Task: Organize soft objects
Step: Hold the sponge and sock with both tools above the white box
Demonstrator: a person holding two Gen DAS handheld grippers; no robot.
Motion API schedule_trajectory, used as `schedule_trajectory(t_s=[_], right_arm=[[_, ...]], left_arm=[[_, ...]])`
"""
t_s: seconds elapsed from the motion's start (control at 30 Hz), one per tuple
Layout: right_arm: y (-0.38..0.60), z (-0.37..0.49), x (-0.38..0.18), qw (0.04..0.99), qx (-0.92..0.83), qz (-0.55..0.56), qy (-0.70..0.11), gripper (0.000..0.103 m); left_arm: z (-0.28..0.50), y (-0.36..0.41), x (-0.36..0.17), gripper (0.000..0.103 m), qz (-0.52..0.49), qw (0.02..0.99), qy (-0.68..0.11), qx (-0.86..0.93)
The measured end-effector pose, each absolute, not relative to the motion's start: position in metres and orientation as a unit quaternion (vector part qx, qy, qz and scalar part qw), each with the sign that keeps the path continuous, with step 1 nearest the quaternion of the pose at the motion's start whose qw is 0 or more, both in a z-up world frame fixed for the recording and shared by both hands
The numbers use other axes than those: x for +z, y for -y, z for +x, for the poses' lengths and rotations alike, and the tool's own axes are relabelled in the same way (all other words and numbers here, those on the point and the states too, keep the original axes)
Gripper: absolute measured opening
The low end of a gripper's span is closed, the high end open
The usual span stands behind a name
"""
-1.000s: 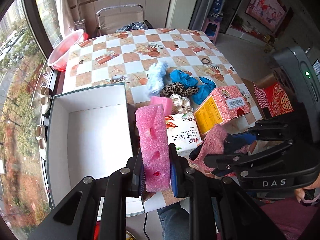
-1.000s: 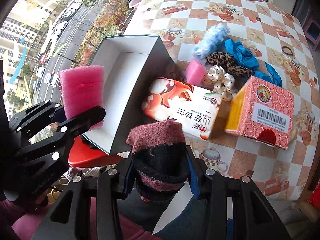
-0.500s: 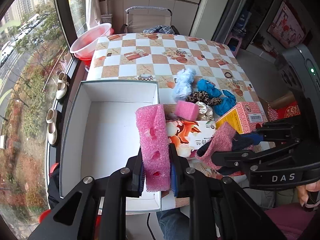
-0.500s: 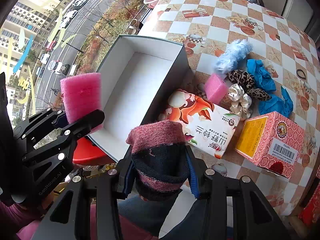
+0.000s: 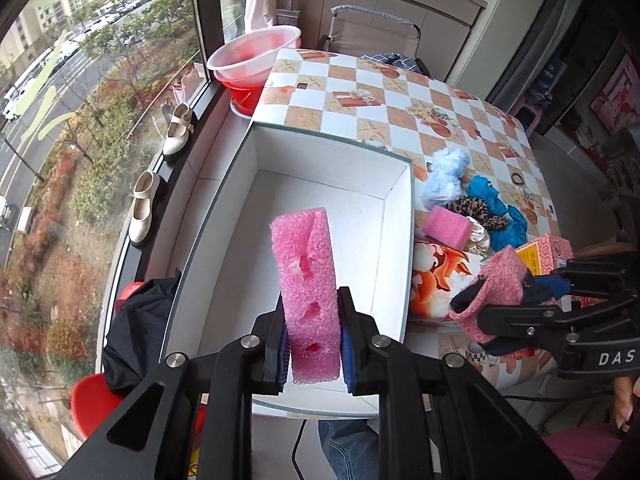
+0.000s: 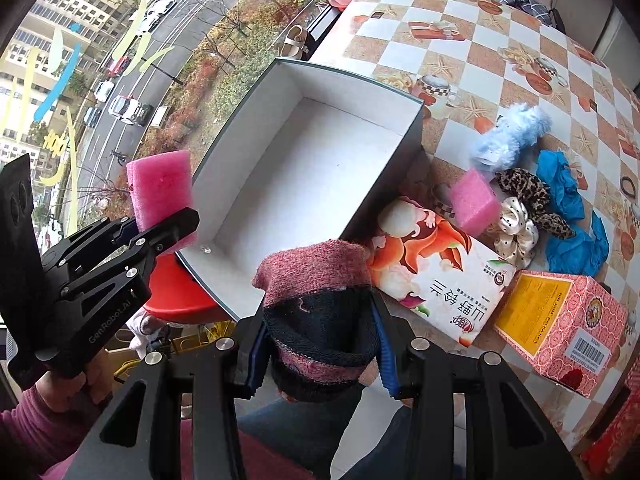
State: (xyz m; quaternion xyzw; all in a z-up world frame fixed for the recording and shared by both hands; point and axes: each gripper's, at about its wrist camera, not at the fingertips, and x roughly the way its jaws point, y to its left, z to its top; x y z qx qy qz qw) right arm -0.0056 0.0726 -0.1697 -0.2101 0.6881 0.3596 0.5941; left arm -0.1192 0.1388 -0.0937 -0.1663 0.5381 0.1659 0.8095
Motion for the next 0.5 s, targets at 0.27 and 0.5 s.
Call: schedule_trajectory(t_s=[0.27,0.5], right_arm=[[-0.101,-0.018,-0.182,0.568,0.385,-0.240,-0.687,0.046],[-0.127,-0.029,-0.196,0.543,0.406,-0.267,-0.685,0.046]], left_arm=[[-0.137,-0.158,-0.107,0.022,-0.191,0.792,-0.544,0.203],[-0.148,-0.174,-0.120,0.022,-0.205,0.778,-0.548,0.230]])
